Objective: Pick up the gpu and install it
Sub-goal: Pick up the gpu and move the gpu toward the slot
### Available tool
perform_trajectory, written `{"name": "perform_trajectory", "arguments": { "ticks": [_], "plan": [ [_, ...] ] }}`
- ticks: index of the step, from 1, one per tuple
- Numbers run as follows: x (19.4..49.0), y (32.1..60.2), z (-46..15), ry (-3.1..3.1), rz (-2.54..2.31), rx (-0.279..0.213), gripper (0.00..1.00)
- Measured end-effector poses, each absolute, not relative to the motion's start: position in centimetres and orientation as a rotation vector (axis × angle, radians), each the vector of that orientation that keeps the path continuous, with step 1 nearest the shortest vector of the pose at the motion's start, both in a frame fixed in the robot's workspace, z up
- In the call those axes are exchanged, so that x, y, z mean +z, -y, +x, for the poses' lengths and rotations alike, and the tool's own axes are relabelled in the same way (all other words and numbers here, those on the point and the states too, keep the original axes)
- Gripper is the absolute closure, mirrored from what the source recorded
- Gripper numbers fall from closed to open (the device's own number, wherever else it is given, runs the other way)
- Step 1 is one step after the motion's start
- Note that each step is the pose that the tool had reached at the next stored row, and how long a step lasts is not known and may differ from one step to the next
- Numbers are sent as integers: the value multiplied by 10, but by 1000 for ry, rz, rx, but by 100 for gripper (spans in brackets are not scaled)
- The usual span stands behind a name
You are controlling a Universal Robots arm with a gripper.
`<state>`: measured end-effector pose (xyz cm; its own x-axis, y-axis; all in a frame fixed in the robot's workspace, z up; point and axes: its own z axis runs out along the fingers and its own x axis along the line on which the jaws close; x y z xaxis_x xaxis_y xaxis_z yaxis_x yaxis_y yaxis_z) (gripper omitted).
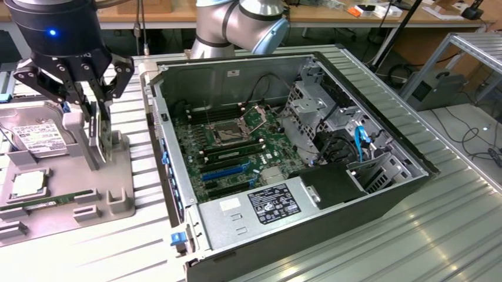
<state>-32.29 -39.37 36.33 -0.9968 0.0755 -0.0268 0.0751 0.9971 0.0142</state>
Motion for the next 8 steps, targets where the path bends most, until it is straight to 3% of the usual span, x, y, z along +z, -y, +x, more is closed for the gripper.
{"name": "perform_trajectory", "arguments": {
  "ticks": [8],
  "plan": [
    [370,394,-323,-3112,117,22,73]
  ]
}}
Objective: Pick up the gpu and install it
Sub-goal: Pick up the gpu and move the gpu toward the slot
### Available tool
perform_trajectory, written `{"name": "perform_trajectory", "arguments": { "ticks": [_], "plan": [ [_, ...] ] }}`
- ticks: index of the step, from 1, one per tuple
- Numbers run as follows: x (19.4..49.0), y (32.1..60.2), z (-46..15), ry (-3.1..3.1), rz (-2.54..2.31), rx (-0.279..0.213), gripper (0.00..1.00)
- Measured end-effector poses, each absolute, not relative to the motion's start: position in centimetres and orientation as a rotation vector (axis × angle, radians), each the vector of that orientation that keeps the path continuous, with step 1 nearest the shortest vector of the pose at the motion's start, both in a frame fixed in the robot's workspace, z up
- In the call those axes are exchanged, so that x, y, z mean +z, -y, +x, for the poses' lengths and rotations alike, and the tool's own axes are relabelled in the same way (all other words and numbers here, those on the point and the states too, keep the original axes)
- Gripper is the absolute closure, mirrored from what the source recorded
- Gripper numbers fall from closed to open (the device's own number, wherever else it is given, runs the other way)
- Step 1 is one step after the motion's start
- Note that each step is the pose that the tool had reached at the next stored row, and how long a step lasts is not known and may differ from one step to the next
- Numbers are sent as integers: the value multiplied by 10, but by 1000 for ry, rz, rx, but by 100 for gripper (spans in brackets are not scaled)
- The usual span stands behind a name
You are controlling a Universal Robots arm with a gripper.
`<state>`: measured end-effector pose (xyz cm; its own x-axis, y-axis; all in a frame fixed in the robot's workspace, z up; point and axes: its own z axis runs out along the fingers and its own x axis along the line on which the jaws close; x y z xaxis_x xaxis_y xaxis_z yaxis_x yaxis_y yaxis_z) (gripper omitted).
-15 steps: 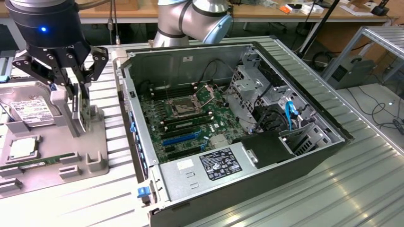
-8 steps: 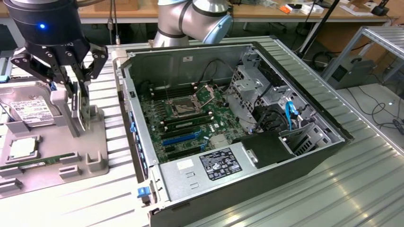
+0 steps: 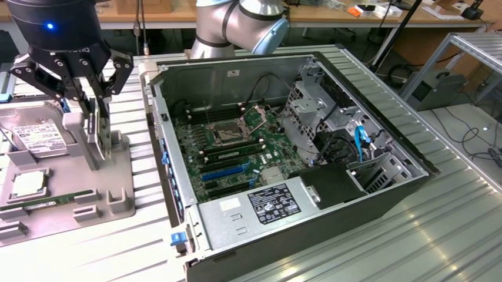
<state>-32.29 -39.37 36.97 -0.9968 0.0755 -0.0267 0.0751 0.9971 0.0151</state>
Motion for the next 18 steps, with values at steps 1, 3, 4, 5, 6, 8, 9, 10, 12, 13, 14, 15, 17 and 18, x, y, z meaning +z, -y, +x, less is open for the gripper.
{"name": "perform_trajectory", "arguments": {
  "ticks": [1,3,4,5,6,8,9,10,12,13,14,15,17,18],
  "plan": [
    [371,394,-323,-3112,117,22,73],
    [374,394,-323,-3112,117,23,73],
    [375,394,-323,-3112,117,23,73],
    [377,394,-323,-3112,117,24,73],
    [378,394,-323,-3112,117,24,73],
    [381,394,-323,-3112,117,25,73],
    [382,394,-323,-3112,117,25,73],
    [382,394,-323,-3112,117,25,73],
    [384,394,-323,-3112,117,25,73],
    [386,394,-323,-3112,117,26,73],
    [387,394,-323,-3112,117,26,73],
    [388,394,-323,-3112,117,26,73],
    [390,394,-323,-3112,117,26,73],
    [392,394,-323,-3112,117,27,73]
  ]
}}
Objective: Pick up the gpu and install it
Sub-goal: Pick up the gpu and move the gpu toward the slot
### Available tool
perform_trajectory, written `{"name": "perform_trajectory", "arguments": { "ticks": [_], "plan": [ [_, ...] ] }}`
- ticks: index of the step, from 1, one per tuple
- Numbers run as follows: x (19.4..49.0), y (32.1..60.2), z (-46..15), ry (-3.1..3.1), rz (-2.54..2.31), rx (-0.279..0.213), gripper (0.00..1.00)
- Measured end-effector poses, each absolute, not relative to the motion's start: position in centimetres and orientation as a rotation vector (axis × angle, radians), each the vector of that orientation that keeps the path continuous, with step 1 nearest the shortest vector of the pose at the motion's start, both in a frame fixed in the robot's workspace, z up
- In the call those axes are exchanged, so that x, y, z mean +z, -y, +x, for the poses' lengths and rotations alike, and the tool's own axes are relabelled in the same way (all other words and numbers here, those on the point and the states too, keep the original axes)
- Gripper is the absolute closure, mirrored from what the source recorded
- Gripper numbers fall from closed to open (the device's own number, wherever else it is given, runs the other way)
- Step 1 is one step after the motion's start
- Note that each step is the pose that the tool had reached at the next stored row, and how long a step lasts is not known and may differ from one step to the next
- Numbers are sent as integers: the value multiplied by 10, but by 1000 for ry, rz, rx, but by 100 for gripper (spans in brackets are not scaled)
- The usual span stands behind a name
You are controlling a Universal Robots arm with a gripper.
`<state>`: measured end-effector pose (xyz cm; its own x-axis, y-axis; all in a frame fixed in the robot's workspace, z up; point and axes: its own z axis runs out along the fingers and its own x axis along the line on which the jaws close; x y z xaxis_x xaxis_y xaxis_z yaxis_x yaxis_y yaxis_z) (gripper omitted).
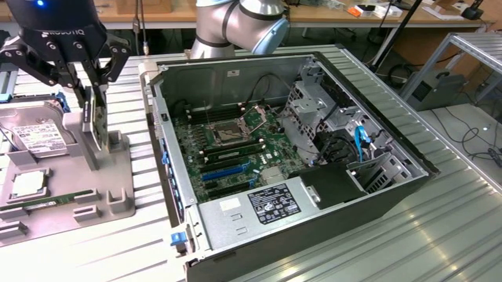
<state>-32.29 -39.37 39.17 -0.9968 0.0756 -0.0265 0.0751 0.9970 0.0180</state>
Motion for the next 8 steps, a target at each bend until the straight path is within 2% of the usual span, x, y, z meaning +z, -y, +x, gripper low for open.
{"name": "perform_trajectory", "arguments": {
  "ticks": [8],
  "plan": [
    [397,394,-323,-3112,117,27,73]
  ]
}}
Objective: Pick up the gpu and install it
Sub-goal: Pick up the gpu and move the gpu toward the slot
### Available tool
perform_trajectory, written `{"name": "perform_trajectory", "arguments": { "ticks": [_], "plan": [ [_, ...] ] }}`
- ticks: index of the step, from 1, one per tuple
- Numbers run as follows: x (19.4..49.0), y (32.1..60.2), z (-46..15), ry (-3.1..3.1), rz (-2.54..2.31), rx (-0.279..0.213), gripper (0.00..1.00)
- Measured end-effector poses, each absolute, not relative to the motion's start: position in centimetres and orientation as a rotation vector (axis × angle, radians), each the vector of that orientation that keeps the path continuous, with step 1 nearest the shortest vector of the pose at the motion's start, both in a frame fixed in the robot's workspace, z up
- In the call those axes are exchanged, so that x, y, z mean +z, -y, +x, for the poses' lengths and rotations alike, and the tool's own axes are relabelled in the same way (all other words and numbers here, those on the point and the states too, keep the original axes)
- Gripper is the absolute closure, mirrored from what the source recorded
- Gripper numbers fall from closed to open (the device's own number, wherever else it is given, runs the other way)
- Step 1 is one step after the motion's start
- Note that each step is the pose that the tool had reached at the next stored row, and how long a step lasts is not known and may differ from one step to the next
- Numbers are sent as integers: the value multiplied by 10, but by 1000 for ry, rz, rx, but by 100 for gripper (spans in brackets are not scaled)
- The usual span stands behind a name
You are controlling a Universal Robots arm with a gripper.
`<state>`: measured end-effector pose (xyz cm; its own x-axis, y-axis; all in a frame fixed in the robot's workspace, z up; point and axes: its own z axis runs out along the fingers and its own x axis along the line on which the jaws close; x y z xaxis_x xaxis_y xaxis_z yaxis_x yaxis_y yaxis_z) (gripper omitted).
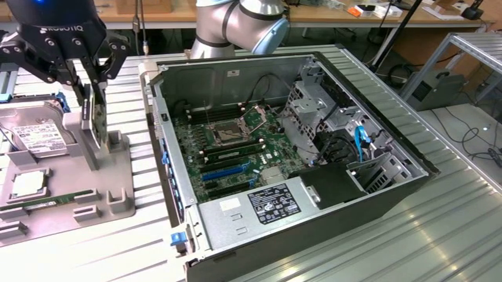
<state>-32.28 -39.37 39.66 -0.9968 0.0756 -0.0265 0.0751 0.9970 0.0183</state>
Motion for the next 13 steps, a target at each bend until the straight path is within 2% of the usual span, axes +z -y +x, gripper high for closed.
{"name": "perform_trajectory", "arguments": {
  "ticks": [13],
  "plan": [
    [407,394,-323,-3112,117,27,73]
  ]
}}
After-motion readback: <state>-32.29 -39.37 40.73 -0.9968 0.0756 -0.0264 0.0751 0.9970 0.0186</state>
